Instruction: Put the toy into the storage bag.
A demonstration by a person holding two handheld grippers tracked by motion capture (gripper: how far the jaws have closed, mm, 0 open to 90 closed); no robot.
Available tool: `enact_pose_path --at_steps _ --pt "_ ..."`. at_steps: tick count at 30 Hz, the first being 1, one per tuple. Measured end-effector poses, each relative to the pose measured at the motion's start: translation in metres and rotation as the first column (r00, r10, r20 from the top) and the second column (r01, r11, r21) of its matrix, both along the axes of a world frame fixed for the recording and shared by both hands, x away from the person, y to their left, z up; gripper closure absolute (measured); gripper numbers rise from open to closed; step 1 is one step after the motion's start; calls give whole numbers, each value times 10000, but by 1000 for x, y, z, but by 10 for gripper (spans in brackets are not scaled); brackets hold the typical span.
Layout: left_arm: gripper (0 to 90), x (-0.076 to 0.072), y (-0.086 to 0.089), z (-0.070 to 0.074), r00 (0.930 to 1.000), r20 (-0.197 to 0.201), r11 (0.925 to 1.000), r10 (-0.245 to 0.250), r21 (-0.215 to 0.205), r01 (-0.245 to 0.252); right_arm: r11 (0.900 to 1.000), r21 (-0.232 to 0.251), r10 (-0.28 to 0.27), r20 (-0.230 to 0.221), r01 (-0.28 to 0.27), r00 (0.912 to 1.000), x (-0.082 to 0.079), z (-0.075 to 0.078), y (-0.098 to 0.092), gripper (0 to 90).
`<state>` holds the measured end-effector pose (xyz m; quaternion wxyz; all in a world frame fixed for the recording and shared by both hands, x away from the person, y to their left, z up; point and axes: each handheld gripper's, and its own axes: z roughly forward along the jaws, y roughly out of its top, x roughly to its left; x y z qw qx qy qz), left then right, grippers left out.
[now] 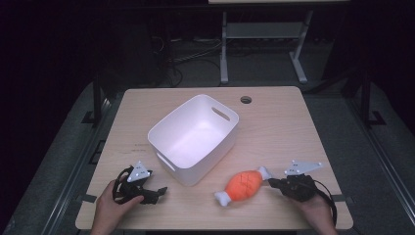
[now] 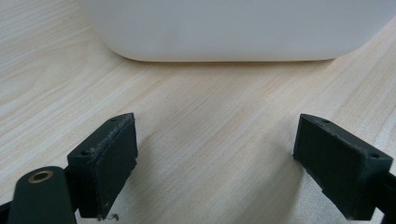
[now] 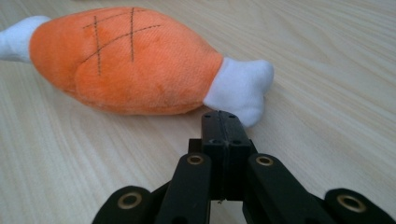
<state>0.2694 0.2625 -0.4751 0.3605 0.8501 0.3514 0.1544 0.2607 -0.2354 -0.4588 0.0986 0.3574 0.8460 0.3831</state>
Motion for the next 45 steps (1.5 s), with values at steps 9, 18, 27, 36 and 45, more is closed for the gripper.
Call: enact_pose_path --at_steps 9,18,27,36,45 --pt "127 0 0 0 10000 0 10000 1 -2 -1 9998 -186 92 -22 -92 10000 14 -2 9 896" --pt "127 0 0 0 10000 0 10000 -1 4 1 9996 -238 161 34 -160 9999 30 -1 17 895" --pt "127 0 0 0 10000 -1 10000 0 2 0 9998 -111 186 -35 -187 9998 43 -1 25 895" --pt "127 0 0 0 10000 -1 10000 -1 5 1 9996 -63 282 23 -282 9996 56 -2 34 895" --pt "127 0 0 0 10000 -30 10000 40 -43 -40 9987 126 484 186 -486 9987 69 -1 47 895"
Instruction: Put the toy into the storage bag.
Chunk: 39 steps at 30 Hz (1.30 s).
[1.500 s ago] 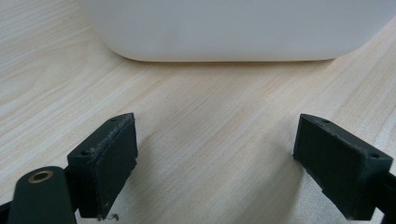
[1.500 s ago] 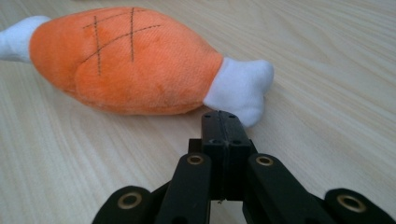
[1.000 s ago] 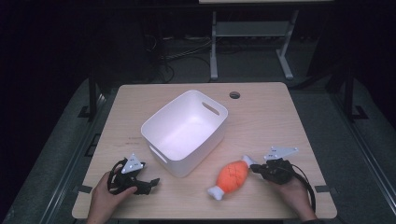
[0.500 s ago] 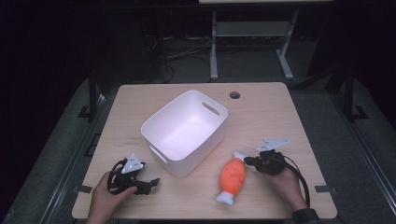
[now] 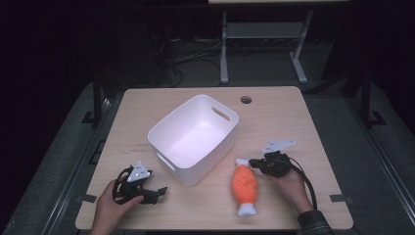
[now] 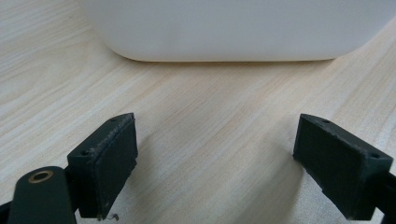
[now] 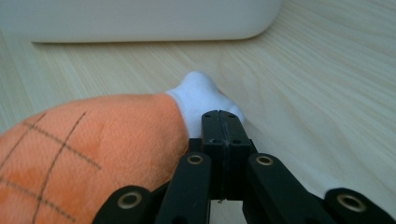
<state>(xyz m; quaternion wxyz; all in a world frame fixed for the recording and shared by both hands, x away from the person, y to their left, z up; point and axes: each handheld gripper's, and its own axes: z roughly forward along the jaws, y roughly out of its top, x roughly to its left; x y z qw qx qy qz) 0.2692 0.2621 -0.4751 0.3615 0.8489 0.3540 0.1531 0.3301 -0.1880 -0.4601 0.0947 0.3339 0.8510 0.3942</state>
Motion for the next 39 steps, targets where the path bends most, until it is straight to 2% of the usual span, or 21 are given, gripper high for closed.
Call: enact_pose_path --at_steps 15,21,27,30,31,32,35,38,39 --pt "127 0 0 0 10000 10 10000 -12 18 12 9990 67 450 -72 -449 9990 8 -2 22 895" --pt "127 0 0 0 10000 10 10000 -12 15 12 9981 31 619 62 -620 9981 14 -1 33 895" --pt "127 0 0 0 10000 11 10000 -14 19 14 9984 143 543 -20 -543 9985 12 1 30 892" --pt "127 0 0 0 10000 8 10000 -15 26 15 9987 246 450 -4 -450 9990 11 4 25 860" --pt "127 0 0 0 10000 6 10000 -17 18 17 9990 286 362 -164 -357 9992 9 7 21 821" --pt "127 0 0 0 10000 -2 10000 -9 10 10 9990 286 362 -164 -357 9992 9 7 21 821" --pt "127 0 0 0 10000 -1 10000 -4 6 4 9991 399 177 -333 -164 9993 6 11 12 721" --pt "127 0 0 0 10000 3 10000 -6 -1 6 9988 483 65 -388 -46 9992 5 13 7 678" --pt "127 0 0 0 10000 0 10000 3 -14 -3 9986 518 -107 -467 131 9989 4 14 3 617"
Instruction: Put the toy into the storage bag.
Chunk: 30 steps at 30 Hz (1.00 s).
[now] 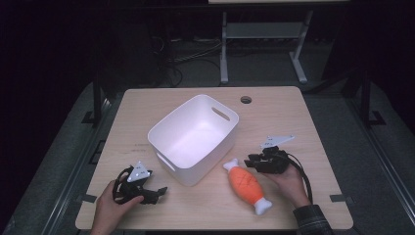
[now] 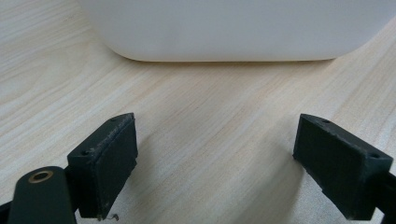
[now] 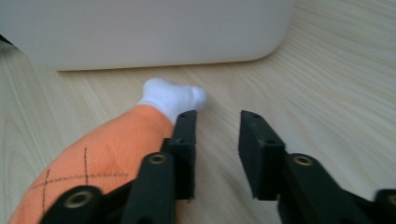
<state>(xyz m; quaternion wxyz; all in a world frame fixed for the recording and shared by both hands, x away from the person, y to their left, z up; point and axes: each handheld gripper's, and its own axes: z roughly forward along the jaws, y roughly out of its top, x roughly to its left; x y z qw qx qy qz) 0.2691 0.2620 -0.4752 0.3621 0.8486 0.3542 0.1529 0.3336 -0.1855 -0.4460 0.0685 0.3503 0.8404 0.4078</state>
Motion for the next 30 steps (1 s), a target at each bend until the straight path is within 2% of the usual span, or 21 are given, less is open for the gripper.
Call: enact_pose_path --at_steps 1,2,3,6,7,10,11,12,13,15,21,30 --pt "127 0 0 0 10000 0 10000 0 0 0 10000 0 0 0 0 10000 0 0 0 617" --pt "127 0 0 0 10000 0 10000 -1 1 1 9999 18 -114 -119 114 9999 -1 1 -5 551" --pt "127 0 0 0 10000 0 10000 -18 27 18 9999 18 -114 -119 114 9999 -1 1 -5 551" --pt "127 0 1 0 10000 16 10000 -49 78 49 9996 -43 -287 -296 286 9992 -4 2 -10 452" --pt "127 0 0 0 10000 29 10000 -46 64 46 9991 -106 -408 -120 406 9991 -9 2 -14 419" --pt "127 0 0 0 10000 28 10000 -43 58 43 9985 -85 -540 -188 538 9984 -12 3 -16 369" --pt "127 0 0 0 10000 30 10000 -43 59 43 9974 37 -716 -140 716 9973 -15 4 -20 298" --pt "127 0 0 0 10000 30 10000 -42 55 41 9974 37 -716 -140 716 9973 -15 4 -20 298" --pt "127 0 0 0 10000 28 10000 -45 58 45 9958 238 -881 -163 884 9960 -19 6 -22 246" --pt "127 0 0 0 10000 29 10000 -47 62 46 9946 407 -943 -240 952 9953 -22 8 -24 204" --pt "127 0 0 0 10000 29 10000 -45 63 45 9949 598 -790 -353 810 9963 -36 11 -24 139" --pt "127 0 0 0 10000 34 10000 -45 56 45 9978 580 -273 -580 307 9979 -47 7 -7 131"
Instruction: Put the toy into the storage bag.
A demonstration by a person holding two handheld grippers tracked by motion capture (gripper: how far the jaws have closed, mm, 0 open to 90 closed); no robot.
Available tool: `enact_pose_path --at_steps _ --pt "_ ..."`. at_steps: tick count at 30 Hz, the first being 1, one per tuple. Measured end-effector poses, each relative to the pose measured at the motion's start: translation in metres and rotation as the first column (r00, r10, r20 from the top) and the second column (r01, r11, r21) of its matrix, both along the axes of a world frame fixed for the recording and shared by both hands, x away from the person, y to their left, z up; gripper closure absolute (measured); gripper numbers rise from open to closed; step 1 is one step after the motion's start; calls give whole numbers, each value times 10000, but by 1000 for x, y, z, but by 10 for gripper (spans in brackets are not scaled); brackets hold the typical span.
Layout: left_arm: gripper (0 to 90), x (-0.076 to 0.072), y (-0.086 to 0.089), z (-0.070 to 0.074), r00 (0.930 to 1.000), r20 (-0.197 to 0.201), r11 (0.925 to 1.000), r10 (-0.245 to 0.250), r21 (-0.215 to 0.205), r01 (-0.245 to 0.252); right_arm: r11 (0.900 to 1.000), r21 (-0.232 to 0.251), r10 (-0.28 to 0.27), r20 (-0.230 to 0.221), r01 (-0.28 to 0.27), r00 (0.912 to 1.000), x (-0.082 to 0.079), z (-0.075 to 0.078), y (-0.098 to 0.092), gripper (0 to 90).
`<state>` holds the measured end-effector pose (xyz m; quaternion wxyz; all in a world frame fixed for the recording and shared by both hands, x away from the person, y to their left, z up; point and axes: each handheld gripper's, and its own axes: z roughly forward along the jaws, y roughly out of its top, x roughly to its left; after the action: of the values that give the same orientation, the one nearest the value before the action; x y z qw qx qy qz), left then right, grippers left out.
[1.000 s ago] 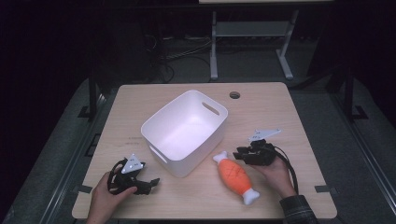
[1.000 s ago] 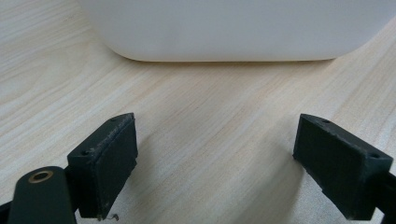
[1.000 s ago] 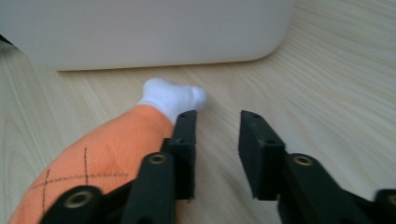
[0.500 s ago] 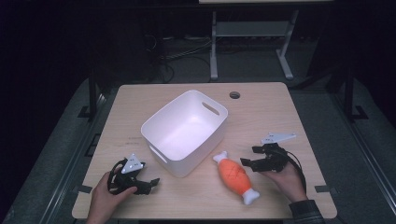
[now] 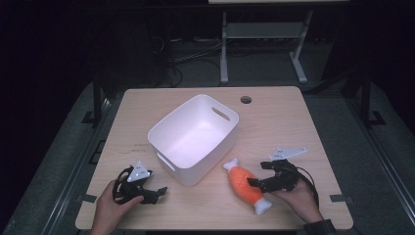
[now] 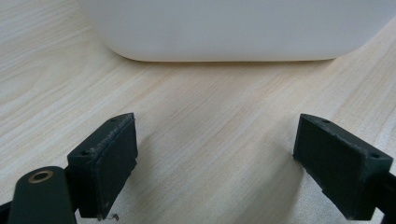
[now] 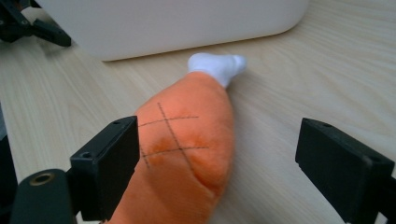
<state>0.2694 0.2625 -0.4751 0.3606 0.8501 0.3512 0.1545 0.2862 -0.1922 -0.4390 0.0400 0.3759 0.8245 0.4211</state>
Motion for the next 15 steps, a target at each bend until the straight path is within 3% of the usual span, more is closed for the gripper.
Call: enact_pose_path --at_steps 15 --pt "128 0 0 0 10000 -4 10000 1 6 -1 9994 -47 339 -131 -340 9993 0 -8 19 132"
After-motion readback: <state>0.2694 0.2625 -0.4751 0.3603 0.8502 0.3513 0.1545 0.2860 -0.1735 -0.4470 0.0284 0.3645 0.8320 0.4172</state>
